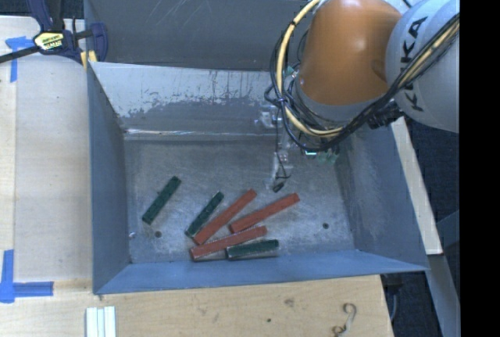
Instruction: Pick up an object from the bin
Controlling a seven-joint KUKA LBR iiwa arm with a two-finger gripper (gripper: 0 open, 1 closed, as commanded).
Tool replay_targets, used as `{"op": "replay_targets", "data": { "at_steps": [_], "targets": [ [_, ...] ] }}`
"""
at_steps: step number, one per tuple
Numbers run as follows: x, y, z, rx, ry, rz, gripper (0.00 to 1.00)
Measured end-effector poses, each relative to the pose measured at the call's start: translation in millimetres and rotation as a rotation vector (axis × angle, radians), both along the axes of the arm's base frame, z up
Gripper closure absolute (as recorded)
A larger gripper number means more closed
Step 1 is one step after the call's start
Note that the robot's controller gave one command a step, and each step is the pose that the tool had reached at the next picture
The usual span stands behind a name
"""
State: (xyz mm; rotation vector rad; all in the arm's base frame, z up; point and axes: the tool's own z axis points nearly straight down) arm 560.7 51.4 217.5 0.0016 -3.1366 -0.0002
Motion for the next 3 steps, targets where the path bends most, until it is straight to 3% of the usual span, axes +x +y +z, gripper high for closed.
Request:
{"op": "replay_targets", "data": {
  "at_steps": [1, 2, 3],
  "targets": [
    [-27.0, -11.6, -147.1, 0.001, 0.000, 0.246, 0.00],
    [-34.9, 38.1, -144.1, 0.002, -0.005, 0.563, 0.00],
    [1.1, 75.9, -146.5, 0.002, -0.009, 0.906, 0.00]
  ]
}}
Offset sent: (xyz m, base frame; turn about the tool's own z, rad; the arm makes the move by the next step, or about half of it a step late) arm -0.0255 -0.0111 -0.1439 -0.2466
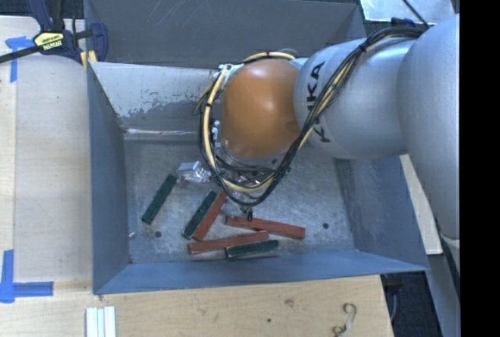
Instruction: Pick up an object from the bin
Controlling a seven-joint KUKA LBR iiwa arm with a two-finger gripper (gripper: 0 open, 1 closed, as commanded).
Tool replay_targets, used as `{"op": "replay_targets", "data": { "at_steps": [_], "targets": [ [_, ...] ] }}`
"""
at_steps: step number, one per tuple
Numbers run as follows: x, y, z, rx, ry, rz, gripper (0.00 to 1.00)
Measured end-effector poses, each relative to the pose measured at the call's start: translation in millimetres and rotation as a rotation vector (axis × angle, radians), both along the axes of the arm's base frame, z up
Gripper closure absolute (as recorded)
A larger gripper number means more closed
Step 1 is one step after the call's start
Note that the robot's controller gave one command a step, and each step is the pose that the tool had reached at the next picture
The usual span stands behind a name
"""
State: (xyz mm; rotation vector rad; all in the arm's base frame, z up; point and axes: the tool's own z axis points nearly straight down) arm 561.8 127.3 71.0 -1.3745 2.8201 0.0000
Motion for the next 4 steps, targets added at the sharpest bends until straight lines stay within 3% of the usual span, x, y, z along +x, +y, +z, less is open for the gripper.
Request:
{"op": "replay_targets", "data": {
  "at_steps": [1, 2, 3, 4],
  "targets": [
    [-48.7, 17.2, 10.7, -0.002, 0.003, 0.814, 0.00],
    [-48.2, 17.1, 11.2, -0.002, 0.004, 0.810, 1.00],
    [-51.4, 12.8, 107.9, -0.003, -0.006, 0.784, 1.00],
    [-53.1, 12.6, 103.7, -0.002, 0.003, 0.785, 0.00]
  ]
}}
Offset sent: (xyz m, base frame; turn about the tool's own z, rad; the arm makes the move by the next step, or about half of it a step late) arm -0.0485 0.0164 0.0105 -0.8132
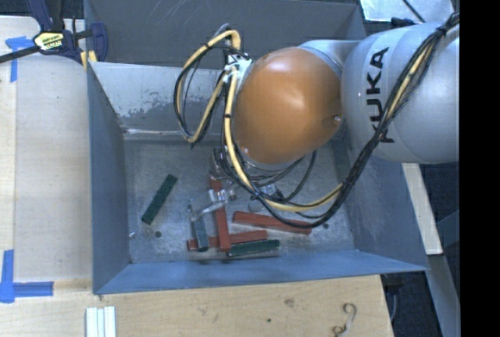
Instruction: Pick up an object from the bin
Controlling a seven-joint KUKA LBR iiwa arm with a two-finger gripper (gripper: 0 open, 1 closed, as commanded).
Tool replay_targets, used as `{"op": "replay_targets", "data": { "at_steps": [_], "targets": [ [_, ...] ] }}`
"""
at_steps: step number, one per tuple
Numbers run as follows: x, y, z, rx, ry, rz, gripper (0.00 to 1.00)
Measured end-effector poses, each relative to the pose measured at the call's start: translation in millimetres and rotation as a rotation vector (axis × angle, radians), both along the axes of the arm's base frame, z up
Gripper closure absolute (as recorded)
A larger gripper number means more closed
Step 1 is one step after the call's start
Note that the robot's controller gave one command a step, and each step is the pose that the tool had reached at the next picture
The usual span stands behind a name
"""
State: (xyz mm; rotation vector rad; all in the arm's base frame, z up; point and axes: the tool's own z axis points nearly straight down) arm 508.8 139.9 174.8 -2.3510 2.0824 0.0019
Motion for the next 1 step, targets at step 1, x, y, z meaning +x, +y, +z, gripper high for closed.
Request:
{"op": "replay_targets", "data": {
  "at_steps": [1],
  "targets": [
    [9.6, -22.3, -85.3, -0.001, 0.004, 0.555, 0.00]
  ]
}}
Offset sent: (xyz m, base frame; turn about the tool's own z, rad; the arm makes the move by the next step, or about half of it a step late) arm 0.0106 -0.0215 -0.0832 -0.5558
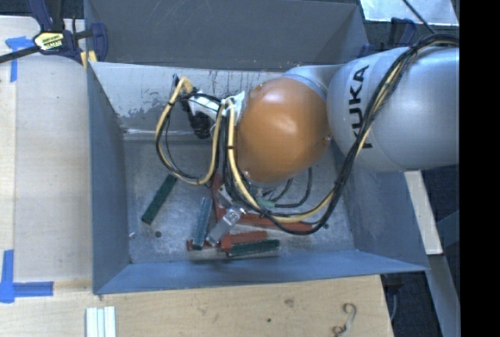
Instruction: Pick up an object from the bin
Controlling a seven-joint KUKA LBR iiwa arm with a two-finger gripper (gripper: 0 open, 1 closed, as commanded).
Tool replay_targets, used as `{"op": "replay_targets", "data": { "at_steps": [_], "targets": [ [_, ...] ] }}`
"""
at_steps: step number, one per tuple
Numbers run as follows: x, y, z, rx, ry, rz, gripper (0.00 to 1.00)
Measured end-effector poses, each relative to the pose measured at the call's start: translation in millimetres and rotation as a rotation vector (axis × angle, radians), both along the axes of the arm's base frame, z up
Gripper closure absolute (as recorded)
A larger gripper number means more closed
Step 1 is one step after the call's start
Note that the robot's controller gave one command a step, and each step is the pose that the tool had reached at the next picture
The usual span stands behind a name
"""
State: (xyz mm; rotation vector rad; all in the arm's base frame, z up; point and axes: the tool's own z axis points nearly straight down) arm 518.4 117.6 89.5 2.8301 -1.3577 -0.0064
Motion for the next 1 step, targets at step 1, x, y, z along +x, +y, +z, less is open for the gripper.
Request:
{"op": "replay_targets", "data": {
  "at_steps": [1],
  "targets": [
    [-20.9, 6.6, -18.4, 0.002, -0.008, -0.071, 0.00]
  ]
}}
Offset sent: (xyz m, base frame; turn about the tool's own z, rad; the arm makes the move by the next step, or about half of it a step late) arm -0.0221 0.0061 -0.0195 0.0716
